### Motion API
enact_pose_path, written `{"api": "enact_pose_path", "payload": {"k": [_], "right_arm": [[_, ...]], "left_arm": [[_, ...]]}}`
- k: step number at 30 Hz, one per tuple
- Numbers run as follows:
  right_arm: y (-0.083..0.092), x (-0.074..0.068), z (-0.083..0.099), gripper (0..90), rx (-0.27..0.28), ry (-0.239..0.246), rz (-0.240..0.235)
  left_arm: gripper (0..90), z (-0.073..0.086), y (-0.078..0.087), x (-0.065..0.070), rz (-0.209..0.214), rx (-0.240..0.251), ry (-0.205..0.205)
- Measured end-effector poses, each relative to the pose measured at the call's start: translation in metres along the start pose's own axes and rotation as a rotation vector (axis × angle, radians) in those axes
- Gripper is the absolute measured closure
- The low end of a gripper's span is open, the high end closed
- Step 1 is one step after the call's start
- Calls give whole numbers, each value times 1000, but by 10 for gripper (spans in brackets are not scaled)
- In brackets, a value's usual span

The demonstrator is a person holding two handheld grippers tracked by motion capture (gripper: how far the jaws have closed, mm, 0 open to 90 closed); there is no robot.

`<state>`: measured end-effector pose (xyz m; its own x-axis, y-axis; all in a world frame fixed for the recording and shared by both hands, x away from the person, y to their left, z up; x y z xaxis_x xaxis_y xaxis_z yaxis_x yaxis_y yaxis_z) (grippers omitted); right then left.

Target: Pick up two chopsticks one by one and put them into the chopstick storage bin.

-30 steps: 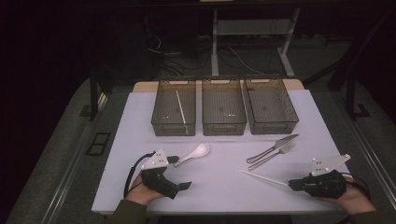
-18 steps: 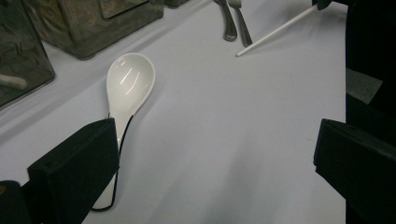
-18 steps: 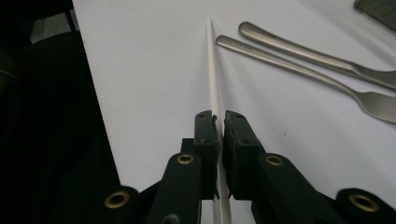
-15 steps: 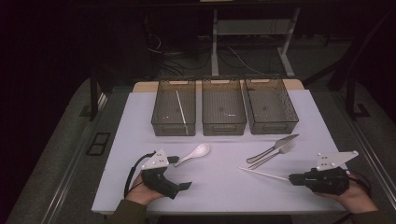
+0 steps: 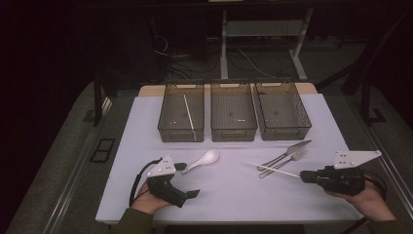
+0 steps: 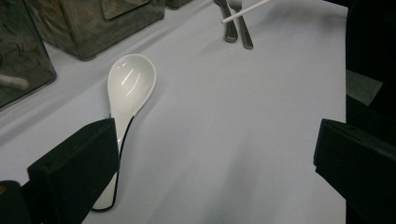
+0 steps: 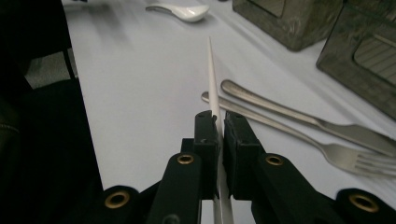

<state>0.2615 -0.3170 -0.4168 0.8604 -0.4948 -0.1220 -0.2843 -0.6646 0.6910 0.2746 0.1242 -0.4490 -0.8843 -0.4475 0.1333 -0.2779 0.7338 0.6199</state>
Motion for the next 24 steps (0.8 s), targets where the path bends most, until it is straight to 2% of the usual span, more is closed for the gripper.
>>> {"api": "enact_pose_path", "payload": {"k": [5,12,18,24], "right_arm": [[-1,1,-11,842,17,7,-1],[-8,2,-26,841,30,-10,4],[-15,8,-44,841,51,-28,29],[-21,12,-61,841,69,-54,55]], "left_arm": [[0,0,-1,0,0,-1,0],[0,0,-1,0,-1,-6,-2],[0,1,-3,-2,-3,-11,-11],[0,1,-6,-4,-3,-11,-4]]}}
Point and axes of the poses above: each handheld gripper's, and its own axes: y roughly backward along the jaws, z roughly out of its underside, x roughly to its right, the point moved 4 cm from there along -y, roughly forward along the jaws, and after that the axes turned 8 degrees about -x, right-handed, at the moved point
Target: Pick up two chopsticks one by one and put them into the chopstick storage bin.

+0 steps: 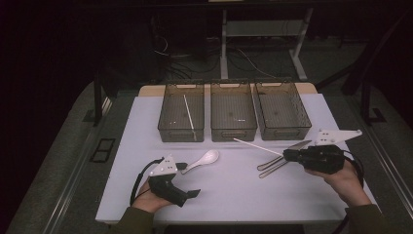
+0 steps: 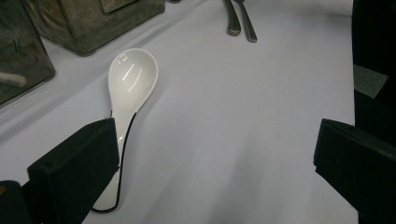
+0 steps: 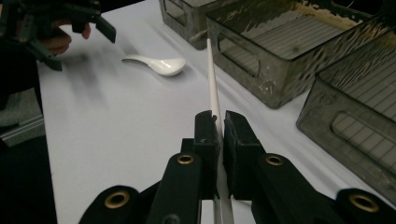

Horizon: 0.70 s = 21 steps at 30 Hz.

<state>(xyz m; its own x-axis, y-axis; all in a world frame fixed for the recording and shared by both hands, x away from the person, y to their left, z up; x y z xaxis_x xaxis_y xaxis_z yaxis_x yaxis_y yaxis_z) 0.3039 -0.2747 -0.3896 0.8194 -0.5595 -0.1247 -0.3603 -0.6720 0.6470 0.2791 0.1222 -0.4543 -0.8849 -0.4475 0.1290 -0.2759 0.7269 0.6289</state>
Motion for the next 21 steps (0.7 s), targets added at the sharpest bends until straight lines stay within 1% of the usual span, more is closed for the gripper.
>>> {"api": "enact_pose_path", "payload": {"k": [3,11,12,15,16,19,21], "right_arm": [[-3,1,-7,841,9,-15,8],[-14,4,-27,841,33,-53,30],[-16,5,-30,841,31,-58,32],[-22,6,-36,841,31,-65,44],[-23,6,-38,841,30,-66,45],[-30,6,-47,841,24,-78,55],[-35,5,-54,841,23,-78,70]], "left_arm": [[0,1,0,-1,0,-8,-3],[0,0,0,0,-4,-1,-5],[0,0,0,0,-6,-3,-11],[0,1,0,1,-4,-6,-8],[0,0,1,1,-6,-6,-13],[0,0,1,1,-5,-5,-9],[0,1,1,1,-7,-4,-5]]}}
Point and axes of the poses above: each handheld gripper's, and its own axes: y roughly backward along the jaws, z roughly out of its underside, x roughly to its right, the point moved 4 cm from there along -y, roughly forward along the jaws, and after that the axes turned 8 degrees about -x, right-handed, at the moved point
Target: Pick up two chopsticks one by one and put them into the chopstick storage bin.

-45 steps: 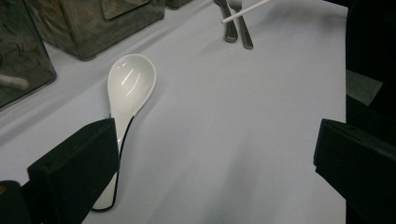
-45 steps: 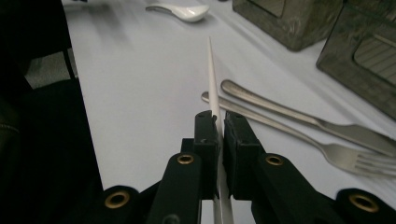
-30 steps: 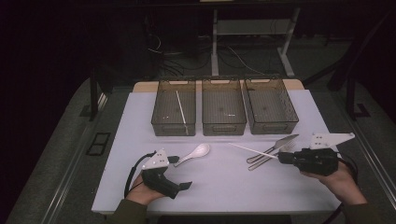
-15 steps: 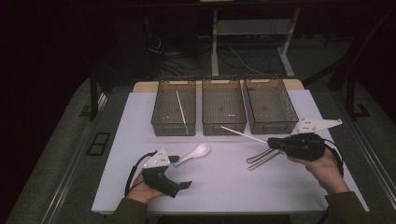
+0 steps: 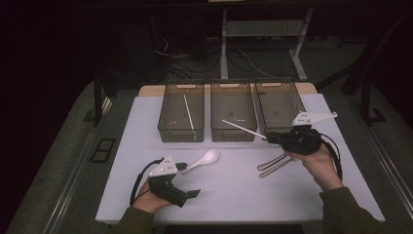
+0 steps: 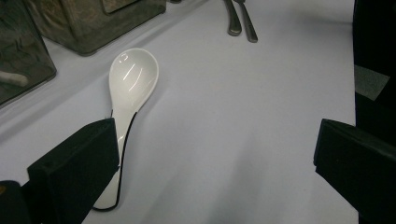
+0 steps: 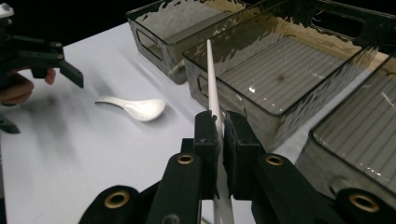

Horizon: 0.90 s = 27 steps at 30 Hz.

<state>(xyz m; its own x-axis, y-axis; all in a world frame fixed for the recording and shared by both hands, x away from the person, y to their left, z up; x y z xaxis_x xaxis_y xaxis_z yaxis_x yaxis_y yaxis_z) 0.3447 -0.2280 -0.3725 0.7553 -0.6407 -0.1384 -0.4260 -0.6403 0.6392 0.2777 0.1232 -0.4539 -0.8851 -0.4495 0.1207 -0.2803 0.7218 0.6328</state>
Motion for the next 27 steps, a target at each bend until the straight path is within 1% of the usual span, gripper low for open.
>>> {"api": "enact_pose_path", "payload": {"k": [2,6,11,15,16,20,22,27], "right_arm": [[-4,-2,-5,841,-4,3,10],[-14,-4,-18,841,-2,-6,18],[-26,-5,-32,841,-8,-15,21],[-36,-7,-44,841,-17,-9,22],[-39,-8,-49,841,-21,-4,28],[-50,-12,-61,841,-32,10,31],[-55,-14,-68,841,-37,6,27],[-72,-18,-84,841,-49,10,43]], "left_arm": [[0,0,1,0,-1,4,3],[0,0,1,0,-1,4,-2],[0,0,1,1,0,15,6],[0,-1,2,1,0,10,-1],[0,-1,1,1,1,15,7],[0,-1,1,1,2,17,12],[0,-1,1,2,3,21,12],[0,-2,2,2,8,20,9]]}}
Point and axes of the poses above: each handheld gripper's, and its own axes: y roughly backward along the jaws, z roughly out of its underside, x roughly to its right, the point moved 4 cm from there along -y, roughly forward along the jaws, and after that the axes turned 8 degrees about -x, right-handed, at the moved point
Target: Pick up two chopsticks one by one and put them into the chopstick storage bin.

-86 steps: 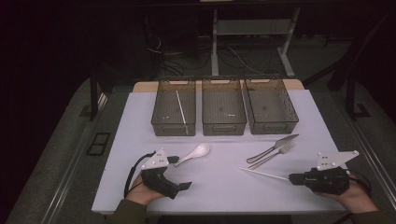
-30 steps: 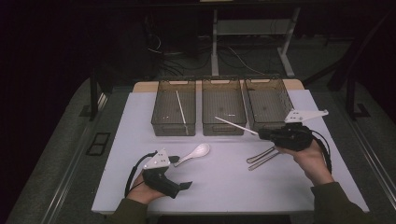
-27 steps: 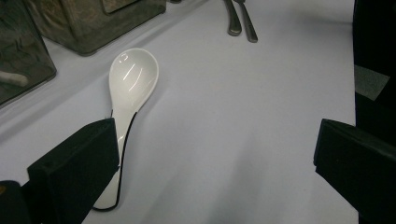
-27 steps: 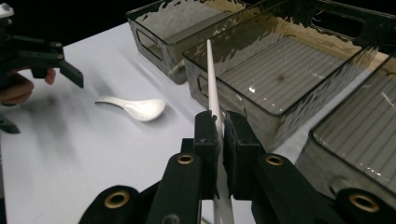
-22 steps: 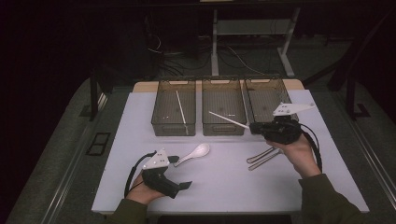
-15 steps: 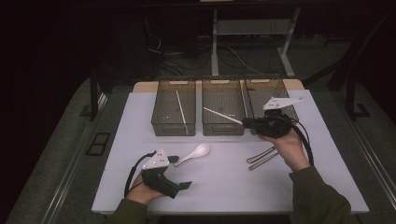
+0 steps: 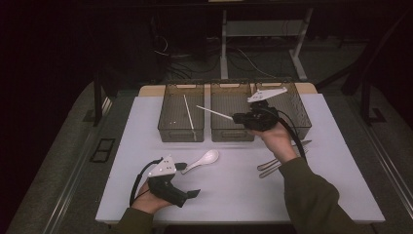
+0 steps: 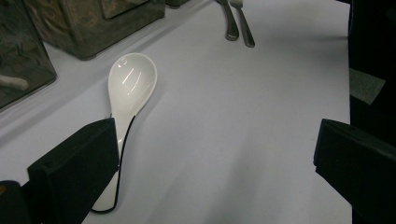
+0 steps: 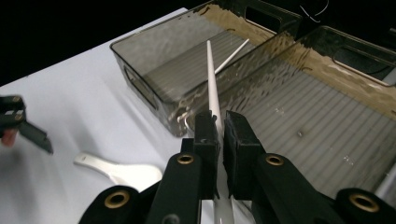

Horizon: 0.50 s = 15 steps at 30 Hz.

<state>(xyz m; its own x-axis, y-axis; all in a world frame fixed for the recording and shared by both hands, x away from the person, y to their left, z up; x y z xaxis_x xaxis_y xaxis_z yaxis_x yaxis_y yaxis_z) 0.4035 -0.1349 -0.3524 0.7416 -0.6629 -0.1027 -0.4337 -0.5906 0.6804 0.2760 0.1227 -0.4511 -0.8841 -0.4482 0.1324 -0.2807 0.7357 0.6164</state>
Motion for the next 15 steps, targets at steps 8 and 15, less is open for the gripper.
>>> {"api": "enact_pose_path", "payload": {"k": [8,15], "right_arm": [[-27,-4,-28,840,-24,-5,29],[-57,-2,-47,841,-49,-19,54]], "left_arm": [[0,-1,1,1,7,9,1],[0,-2,0,1,11,14,0]]}}
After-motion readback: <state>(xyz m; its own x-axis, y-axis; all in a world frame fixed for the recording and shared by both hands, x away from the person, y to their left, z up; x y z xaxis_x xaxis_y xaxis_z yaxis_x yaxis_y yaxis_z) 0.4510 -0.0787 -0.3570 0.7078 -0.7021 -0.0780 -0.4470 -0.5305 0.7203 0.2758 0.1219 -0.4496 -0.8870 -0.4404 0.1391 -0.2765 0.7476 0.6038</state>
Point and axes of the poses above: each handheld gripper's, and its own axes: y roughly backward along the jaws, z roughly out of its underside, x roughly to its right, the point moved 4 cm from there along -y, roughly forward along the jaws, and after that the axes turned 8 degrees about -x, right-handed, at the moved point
